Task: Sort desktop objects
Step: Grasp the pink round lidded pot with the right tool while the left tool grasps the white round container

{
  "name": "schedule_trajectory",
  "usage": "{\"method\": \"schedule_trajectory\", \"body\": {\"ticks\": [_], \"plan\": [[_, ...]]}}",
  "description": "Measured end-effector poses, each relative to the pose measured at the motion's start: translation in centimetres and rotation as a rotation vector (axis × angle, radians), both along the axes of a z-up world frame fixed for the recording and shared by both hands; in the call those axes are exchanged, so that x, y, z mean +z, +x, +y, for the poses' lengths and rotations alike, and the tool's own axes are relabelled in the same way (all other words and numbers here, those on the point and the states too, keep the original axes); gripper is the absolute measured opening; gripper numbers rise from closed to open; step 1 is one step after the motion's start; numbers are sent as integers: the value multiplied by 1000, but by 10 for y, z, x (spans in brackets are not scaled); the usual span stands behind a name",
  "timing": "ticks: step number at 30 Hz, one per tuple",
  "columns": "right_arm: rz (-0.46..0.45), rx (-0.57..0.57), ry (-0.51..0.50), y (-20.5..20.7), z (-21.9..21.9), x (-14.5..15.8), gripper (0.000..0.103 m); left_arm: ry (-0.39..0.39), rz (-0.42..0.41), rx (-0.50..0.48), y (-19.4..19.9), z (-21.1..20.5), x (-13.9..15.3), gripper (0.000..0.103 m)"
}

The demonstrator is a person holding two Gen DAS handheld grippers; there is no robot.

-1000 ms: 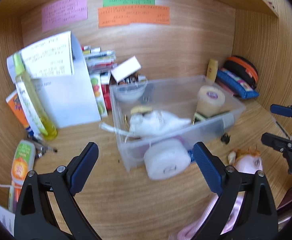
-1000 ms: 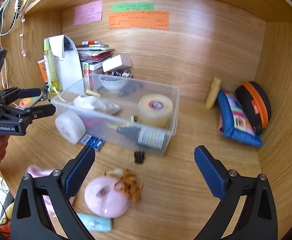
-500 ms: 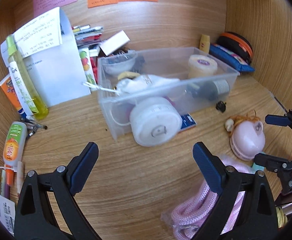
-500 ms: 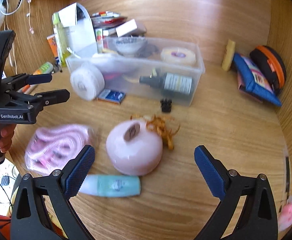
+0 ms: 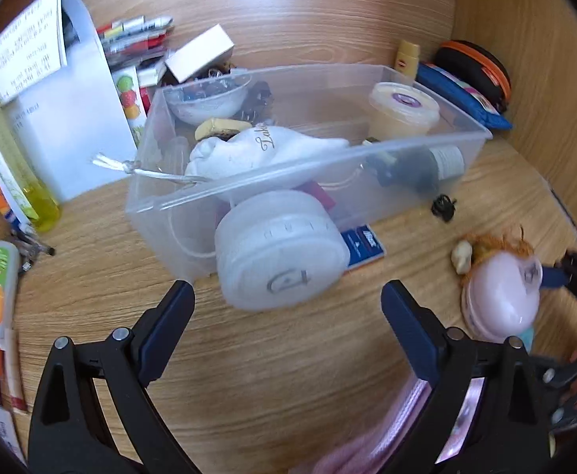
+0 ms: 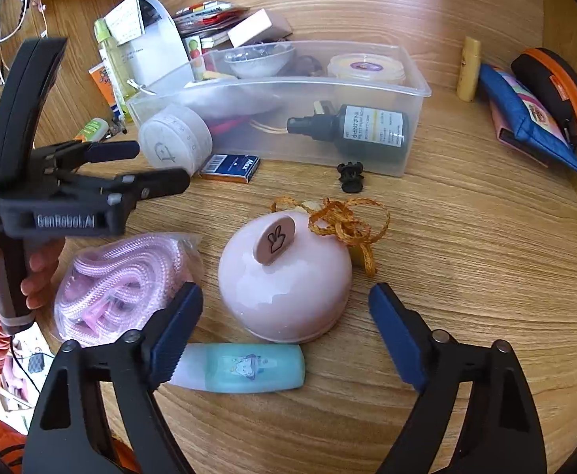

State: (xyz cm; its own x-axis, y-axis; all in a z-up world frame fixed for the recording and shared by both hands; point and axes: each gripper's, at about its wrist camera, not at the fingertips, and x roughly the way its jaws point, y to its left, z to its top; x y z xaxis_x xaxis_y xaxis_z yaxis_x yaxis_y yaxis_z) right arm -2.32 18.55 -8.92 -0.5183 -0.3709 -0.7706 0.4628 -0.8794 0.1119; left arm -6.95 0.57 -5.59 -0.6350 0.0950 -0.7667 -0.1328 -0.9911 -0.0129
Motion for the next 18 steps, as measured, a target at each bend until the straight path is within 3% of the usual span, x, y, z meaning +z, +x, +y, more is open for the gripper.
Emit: {"method": "schedule_trajectory", "body": {"ticks": [8, 18], "plan": [[22, 18, 28, -3, -6, 1, 61, 69, -38, 60, -18, -4, -4, 96], [-4, 18, -17, -2, 2, 5, 61, 103, -25, 72, -17, -8, -11, 96]]}}
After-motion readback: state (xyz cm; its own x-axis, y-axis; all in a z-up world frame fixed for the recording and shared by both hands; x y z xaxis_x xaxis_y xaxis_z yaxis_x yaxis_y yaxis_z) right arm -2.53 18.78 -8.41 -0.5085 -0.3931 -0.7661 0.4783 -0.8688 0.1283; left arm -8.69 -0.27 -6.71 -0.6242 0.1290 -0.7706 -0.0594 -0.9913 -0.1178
